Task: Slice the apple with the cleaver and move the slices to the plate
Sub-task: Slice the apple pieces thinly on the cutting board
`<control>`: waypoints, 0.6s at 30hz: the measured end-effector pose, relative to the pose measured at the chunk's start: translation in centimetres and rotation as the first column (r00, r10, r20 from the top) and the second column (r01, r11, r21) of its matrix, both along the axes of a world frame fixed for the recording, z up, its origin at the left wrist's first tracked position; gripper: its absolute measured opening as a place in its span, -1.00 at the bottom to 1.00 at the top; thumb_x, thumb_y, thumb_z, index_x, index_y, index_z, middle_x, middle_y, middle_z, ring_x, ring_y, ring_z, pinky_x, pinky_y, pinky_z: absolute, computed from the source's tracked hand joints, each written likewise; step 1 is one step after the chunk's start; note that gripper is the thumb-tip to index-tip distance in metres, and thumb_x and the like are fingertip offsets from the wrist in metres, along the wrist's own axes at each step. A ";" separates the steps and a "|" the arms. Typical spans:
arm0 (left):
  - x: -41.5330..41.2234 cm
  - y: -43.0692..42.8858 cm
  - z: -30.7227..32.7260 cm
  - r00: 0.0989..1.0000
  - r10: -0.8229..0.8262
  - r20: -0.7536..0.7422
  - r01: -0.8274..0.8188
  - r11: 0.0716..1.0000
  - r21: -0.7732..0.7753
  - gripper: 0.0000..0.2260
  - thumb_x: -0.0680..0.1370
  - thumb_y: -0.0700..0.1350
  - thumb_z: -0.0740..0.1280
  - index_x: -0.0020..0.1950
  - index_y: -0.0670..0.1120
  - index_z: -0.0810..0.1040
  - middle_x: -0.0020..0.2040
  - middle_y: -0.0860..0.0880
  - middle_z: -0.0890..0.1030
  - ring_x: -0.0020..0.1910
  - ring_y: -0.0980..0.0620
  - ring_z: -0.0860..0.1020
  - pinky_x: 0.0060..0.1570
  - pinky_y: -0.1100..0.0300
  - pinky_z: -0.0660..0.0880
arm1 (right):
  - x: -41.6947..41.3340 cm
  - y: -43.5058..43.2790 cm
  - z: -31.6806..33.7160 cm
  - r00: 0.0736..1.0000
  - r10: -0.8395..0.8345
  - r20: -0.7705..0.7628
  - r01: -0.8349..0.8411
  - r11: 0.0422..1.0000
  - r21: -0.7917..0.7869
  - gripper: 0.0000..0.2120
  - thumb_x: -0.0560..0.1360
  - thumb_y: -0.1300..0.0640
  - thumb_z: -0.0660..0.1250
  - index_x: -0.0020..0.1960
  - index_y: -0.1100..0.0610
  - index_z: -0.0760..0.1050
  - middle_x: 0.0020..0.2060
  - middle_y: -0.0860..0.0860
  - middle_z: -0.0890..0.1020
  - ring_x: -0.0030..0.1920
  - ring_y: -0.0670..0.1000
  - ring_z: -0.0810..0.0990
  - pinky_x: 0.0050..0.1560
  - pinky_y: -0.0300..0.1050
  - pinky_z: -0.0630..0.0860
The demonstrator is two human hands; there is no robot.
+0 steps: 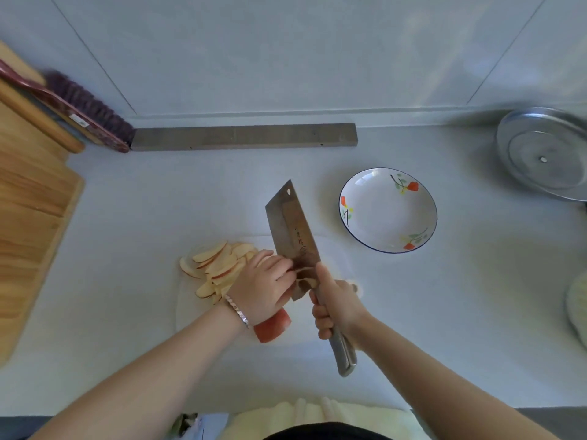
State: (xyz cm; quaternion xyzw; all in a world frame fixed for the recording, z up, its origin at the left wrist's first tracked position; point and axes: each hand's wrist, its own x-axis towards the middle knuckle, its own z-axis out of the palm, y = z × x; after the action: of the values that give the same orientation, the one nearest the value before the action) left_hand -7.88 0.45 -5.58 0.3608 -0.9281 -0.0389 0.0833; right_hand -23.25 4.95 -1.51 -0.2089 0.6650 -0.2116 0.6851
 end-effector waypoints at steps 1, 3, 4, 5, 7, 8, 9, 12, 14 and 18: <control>0.8 -0.2 0.0 0.997 0.010 0.073 -0.012 1.000 0.021 -0.76 0.39 -0.08 0.16 -0.27 -0.05 0.63 -0.23 0.02 0.63 -0.22 0.02 0.62 0.06 0.12 0.50 | 0.4 -0.2 -0.1 1.000 0.002 0.023 -0.002 1.000 0.010 -0.51 0.55 -0.23 0.04 -0.37 0.12 0.22 -0.55 -0.01 0.22 -0.59 -0.04 0.16 -0.54 -0.28 0.17; 2.5 -0.6 -0.1 0.982 0.035 0.188 -0.041 0.999 0.027 -0.74 0.36 -0.09 0.14 -0.34 -0.05 0.63 -0.30 0.02 0.62 -0.31 0.00 0.60 0.04 0.10 0.43 | 1.0 -0.6 0.0 0.999 0.020 0.048 -0.020 1.000 0.011 -0.51 0.54 -0.24 0.05 -0.36 0.11 0.22 -0.55 -0.01 0.22 -0.59 -0.04 0.16 -0.54 -0.28 0.17; 3.1 -0.7 -0.3 0.975 0.047 0.215 -0.052 0.999 0.018 -0.74 0.35 -0.09 0.14 -0.38 -0.05 0.61 -0.33 0.02 0.60 -0.34 -0.01 0.59 0.02 0.12 0.36 | 1.0 -0.8 0.2 0.999 0.032 0.042 -0.032 0.999 0.007 -0.51 0.54 -0.25 0.05 -0.36 0.12 0.21 -0.55 -0.01 0.22 -0.59 -0.04 0.16 -0.53 -0.28 0.17; 3.6 -0.8 -0.3 0.971 0.060 0.232 -0.068 0.997 0.027 -0.74 0.34 -0.08 0.15 -0.42 -0.05 0.60 -0.34 0.02 0.59 -0.36 -0.02 0.58 0.01 0.13 0.33 | 0.8 -0.8 0.5 0.999 0.047 0.026 -0.048 0.999 0.002 -0.50 0.54 -0.26 0.05 -0.36 0.12 0.21 -0.55 -0.01 0.23 -0.59 -0.04 0.17 -0.53 -0.28 0.18; 4.0 -0.7 -0.1 0.979 0.114 0.168 -0.120 0.992 0.027 -0.75 0.32 -0.10 0.16 -0.43 -0.06 0.60 -0.33 0.02 0.59 -0.34 -0.02 0.56 0.03 0.11 0.33 | -0.4 -0.9 1.2 0.995 0.090 -0.032 -0.091 0.995 -0.030 -0.48 0.54 -0.27 0.06 -0.37 0.12 0.21 -0.56 -0.01 0.23 -0.60 -0.04 0.17 -0.53 -0.29 0.17; 3.9 -0.6 0.1 0.985 0.140 0.102 -0.143 0.989 0.029 -0.76 0.32 -0.12 0.16 -0.42 -0.08 0.60 -0.31 0.00 0.60 -0.31 -0.01 0.55 0.03 0.11 0.34 | -1.1 -0.9 1.4 0.990 0.115 -0.076 -0.120 0.991 -0.057 -0.48 0.54 -0.27 0.07 -0.37 0.12 0.21 -0.58 -0.02 0.23 -0.61 -0.04 0.17 -0.53 -0.29 0.17; 3.5 -0.5 0.4 0.987 0.157 0.040 -0.159 0.987 0.037 -0.77 0.33 -0.14 0.17 -0.40 -0.10 0.60 -0.29 -0.01 0.60 -0.26 0.00 0.53 0.04 0.11 0.34 | -2.0 -0.8 1.7 0.980 0.144 -0.139 -0.158 0.983 -0.089 -0.49 0.54 -0.27 0.08 -0.37 0.12 0.22 -0.60 -0.03 0.24 -0.62 -0.04 0.18 -0.53 -0.29 0.17; 1.0 0.1 0.5 0.997 0.073 -0.011 -0.072 0.995 0.074 -0.79 0.34 -0.13 0.17 -0.37 -0.08 0.59 -0.27 0.02 0.61 -0.25 0.03 0.53 -0.02 0.20 0.33 | -4.8 -0.4 2.0 0.874 0.230 -0.427 -0.327 0.930 -0.170 -0.51 0.54 -0.24 0.10 -0.33 0.14 0.28 -0.58 -0.03 0.33 -0.57 -0.01 0.27 -0.46 -0.22 0.27; -1.4 0.4 0.2 0.990 -0.072 0.123 0.051 0.984 0.170 -0.79 0.31 -0.09 0.16 -0.36 -0.02 0.59 -0.27 0.07 0.61 -0.32 0.06 0.59 -0.13 0.26 0.42 | -6.5 0.0 2.1 0.806 0.240 -0.541 -0.390 0.903 -0.182 -0.51 0.53 -0.23 0.12 -0.34 0.16 0.29 -0.57 -0.07 0.36 -0.49 0.00 0.29 -0.37 -0.16 0.29; -5.5 -0.1 -2.2 0.880 -0.287 0.378 0.224 0.953 0.202 -0.80 0.12 0.01 0.50 -0.33 0.07 0.57 -0.22 0.12 0.62 -0.26 0.07 0.61 -0.20 0.31 0.52 | -8.5 0.8 2.0 0.791 0.218 -0.571 -0.365 0.918 -0.155 -0.53 0.53 -0.23 0.12 -0.30 0.16 0.28 -0.53 0.00 0.34 -0.50 0.01 0.27 -0.41 -0.19 0.27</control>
State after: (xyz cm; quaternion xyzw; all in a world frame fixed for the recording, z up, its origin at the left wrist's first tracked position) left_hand -13.37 0.32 -7.73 0.2403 -0.9590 -0.0449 -0.1434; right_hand -31.75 5.77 0.53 -0.4479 0.7575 -0.1188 0.4598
